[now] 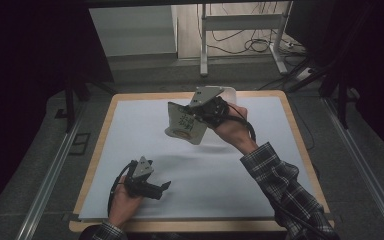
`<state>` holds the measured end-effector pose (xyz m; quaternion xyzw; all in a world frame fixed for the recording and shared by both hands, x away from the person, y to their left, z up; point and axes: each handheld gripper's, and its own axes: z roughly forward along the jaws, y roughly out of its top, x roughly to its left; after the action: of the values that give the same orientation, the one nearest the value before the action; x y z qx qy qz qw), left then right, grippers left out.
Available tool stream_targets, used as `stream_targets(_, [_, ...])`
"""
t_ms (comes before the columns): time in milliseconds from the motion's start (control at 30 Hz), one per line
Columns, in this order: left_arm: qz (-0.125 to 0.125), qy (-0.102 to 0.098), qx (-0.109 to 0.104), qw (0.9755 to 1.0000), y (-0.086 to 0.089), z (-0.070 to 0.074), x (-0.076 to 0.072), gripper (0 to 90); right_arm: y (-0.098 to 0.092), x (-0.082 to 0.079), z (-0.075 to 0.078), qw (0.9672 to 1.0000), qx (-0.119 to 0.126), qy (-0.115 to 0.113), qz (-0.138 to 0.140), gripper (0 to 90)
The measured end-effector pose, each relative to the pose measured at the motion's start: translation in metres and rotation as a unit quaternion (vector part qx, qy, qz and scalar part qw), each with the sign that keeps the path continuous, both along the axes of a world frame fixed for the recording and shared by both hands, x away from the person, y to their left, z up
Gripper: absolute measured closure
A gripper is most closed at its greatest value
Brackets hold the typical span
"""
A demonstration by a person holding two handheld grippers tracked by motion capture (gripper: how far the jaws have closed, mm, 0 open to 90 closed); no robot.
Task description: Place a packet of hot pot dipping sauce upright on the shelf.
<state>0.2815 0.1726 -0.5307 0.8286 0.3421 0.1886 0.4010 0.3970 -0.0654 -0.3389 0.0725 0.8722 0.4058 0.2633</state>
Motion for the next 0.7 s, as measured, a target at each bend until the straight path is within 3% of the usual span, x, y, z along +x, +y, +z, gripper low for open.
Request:
stream_targets(400, [0.0,0.0,-0.001,1.0,0.0,0.0,0.0,1.0,0.01,0.025,0.002,0.9998,0.02,0.0,-0.009,89.3])
stream_targets(700, [-0.002,0.001,-0.002,1.0,0.0,0.0,0.0,1.0,0.016,0.043,0.003,0.9995,0.021,-0.006,-0.022,89.2])
